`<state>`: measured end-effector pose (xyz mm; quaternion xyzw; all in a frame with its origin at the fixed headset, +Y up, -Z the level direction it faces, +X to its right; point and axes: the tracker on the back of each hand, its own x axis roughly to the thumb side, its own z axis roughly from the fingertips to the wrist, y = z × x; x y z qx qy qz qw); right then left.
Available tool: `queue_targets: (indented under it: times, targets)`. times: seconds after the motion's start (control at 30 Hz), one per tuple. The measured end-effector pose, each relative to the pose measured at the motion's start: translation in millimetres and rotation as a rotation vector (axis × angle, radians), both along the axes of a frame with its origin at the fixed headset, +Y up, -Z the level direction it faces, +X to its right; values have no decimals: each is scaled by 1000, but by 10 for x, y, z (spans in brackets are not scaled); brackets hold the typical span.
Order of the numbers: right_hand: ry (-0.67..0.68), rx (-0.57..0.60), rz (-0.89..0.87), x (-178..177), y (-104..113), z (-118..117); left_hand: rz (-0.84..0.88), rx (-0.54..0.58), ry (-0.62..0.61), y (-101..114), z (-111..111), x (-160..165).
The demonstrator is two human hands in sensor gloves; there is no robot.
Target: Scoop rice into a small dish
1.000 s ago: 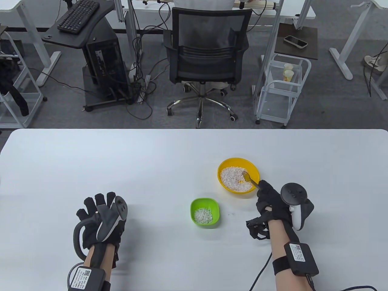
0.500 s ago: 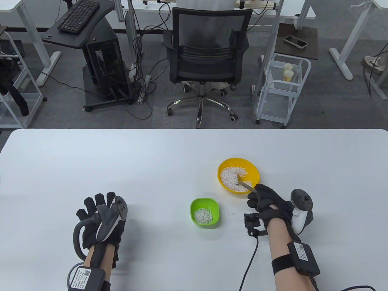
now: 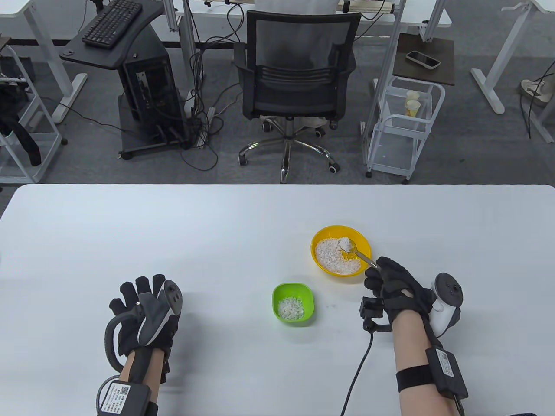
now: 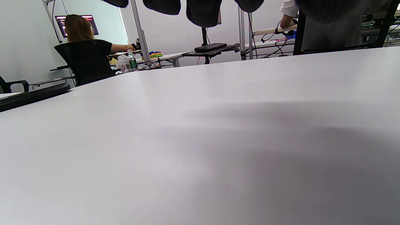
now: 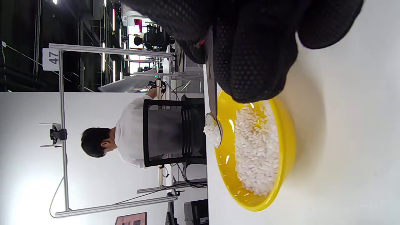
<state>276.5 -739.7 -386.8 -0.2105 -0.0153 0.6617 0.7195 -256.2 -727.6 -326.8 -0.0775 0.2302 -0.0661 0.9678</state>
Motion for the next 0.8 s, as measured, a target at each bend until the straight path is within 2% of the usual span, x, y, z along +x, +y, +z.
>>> queue_targets:
  times: [0.3, 0.4, 0.63, 0.8]
  targets:
    - [65, 81, -97, 91, 164, 16, -3, -2, 3, -3, -2, 7]
    - [131, 100, -105, 84, 205, 3, -4, -3, 3, -3, -1, 8]
    - [407, 81, -79, -47, 228, -61, 6, 2, 4, -1, -2, 4]
    - [500, 60, -13, -214, 221, -83, 10, 4, 6, -3, -3, -3]
